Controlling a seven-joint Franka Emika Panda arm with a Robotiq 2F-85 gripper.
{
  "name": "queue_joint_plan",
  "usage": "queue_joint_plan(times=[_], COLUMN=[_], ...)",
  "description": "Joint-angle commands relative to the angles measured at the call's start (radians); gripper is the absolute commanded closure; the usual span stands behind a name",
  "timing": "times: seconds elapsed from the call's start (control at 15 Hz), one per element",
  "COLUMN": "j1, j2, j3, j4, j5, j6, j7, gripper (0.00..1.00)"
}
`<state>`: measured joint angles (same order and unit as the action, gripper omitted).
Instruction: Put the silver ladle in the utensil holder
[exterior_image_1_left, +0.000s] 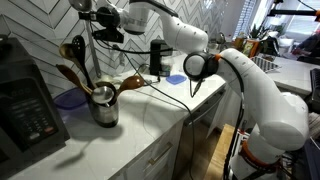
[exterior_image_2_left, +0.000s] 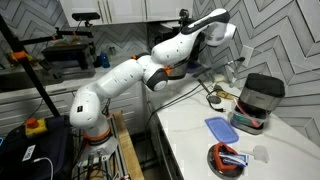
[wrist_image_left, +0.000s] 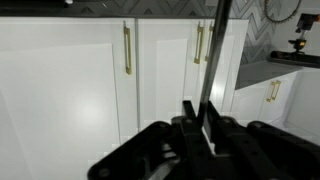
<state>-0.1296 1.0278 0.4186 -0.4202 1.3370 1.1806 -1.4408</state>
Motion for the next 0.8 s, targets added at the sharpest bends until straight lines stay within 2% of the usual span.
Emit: queue_joint_plan(times=[0.0, 0.33, 0.73], j1=[-0.003, 0.006, 0.015], j2=[-0.018, -0.012, -0.016], j3=[-0.031, -0.051, -0.078], j4=[-0.031, -0.034, -0.03], j5=[0.004, -0.001, -0.014], j6=[-0.039, -0.055, -0.024], j7=[0.094, 0.152, 0.147], gripper=[0.96, 0.96, 0.96])
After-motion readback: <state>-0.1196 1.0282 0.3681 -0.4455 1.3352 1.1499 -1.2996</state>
